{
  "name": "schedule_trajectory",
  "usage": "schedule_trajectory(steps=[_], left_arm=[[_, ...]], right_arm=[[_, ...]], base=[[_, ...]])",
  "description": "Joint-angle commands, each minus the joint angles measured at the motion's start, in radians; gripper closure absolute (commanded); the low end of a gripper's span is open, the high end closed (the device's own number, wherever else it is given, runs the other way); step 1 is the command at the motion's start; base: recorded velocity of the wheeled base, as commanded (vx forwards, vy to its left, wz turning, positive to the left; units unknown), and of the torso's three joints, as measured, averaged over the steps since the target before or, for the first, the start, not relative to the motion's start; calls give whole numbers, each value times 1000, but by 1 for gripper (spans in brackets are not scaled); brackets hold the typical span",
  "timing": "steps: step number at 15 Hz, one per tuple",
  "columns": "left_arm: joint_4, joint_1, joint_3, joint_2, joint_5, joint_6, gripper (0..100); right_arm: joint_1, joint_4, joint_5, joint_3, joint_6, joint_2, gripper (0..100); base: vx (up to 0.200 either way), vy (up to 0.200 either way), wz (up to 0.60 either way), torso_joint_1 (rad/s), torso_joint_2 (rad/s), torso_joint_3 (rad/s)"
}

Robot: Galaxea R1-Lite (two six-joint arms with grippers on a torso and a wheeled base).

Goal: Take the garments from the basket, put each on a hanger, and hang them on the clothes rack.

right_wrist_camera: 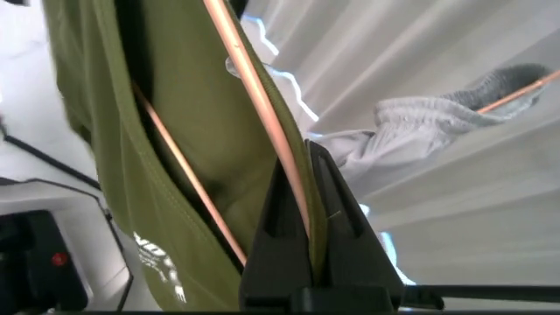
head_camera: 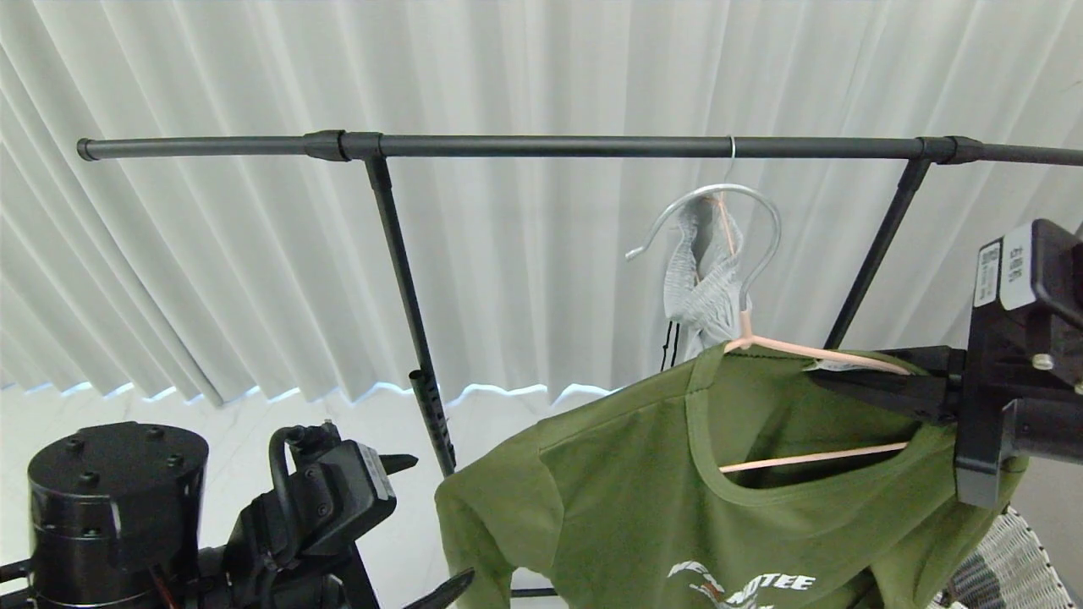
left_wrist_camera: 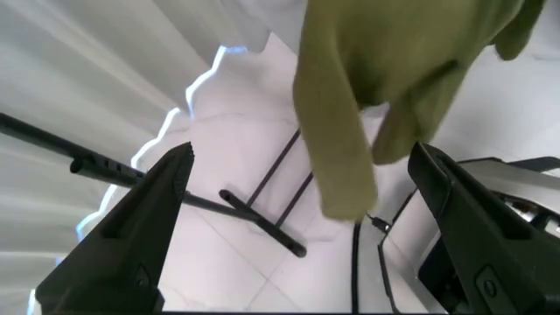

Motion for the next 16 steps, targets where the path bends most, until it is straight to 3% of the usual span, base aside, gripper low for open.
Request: schedule_trajectory(steps=[1,3,4,8,12,16], left_arm=[[0,2,-9,15,0,-7,0],[0,0,-15,12,0,-50,0],[0,0,-12,11,0,-52,100],[0,46,-4,9,9,-50,100],[0,186,-3,6,48,-41,100],[0,187,2,-24,66,-30,100]], right_arm=[[20,-20,0,6,6,-2,100],[25,-46,-3,15,6,-4,100],[25,-46,-3,18,6,-4,100],[21,-46,-17,18,12,-9,100],[20,-46,-98,24,69,-28,100],[20,-44,-138,27,92,-28,100]], base=[[0,0,0,0,0,0],[0,0,0,0,0,0],[0,0,0,0,0,0],[0,0,0,0,0,0],[0,0,0,0,0,0],[0,0,0,0,0,0]])
